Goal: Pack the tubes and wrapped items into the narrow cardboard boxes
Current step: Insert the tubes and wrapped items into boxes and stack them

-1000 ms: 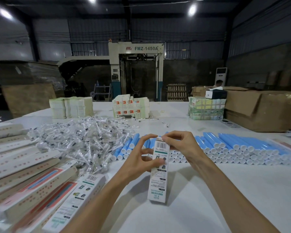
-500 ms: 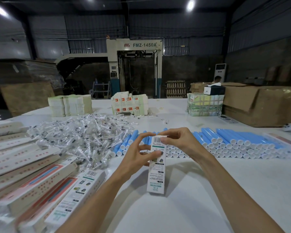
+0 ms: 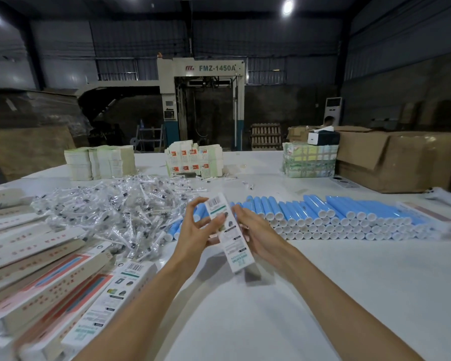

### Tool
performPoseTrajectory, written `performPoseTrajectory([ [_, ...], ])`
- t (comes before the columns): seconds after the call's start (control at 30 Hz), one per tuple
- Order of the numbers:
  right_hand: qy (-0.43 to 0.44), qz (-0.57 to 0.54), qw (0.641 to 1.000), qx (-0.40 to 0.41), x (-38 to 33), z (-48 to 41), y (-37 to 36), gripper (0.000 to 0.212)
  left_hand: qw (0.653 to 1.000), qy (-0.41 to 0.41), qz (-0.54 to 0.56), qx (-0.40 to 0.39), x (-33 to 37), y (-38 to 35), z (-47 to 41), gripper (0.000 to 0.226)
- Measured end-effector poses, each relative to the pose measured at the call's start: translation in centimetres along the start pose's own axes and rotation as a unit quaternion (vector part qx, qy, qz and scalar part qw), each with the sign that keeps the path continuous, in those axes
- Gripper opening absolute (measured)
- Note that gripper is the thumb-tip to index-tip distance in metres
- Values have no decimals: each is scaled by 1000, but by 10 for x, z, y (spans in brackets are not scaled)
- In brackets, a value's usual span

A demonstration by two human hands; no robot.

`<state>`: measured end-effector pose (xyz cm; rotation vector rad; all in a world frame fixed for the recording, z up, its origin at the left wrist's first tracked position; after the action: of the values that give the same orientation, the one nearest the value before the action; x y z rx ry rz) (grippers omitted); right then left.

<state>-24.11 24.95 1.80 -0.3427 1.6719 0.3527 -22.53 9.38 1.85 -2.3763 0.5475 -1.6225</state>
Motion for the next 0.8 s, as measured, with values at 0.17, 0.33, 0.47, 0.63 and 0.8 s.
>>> performPoseTrajectory([
  [0.17, -34, -40, 996, -75, 15, 16, -7, 55, 1000, -24, -1, 17, 0, 1, 0, 58],
  [0.33, 27, 137, 985, 102, -5, 44, 24, 23, 986, -55, -157, -20, -6, -17, 11, 57],
  [0.47, 36, 273, 921, 276, -17, 93, 92, 23, 910, -135, -374, -118, -18, -40, 30, 44],
  [0.63, -63, 523, 742, 415, -22, 191, 205, 41, 853, -191, -450, -184, -25, -61, 44, 34],
  [0.8, -231, 664, 588, 401, -17, 282, 302, 56, 854, -196, -443, -190, -26, -64, 42, 37],
])
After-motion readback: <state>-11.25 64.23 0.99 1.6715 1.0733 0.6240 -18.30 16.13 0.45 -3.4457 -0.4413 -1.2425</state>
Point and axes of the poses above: each hand's wrist, its own z-axis away from the middle knuckle, its own y-axis out of the back of the hand, x = y × z, the point moved 6 cm from there along -z, towards the middle knuckle, and after that the axes turned 9 degrees about z, right-handed, at the moved point
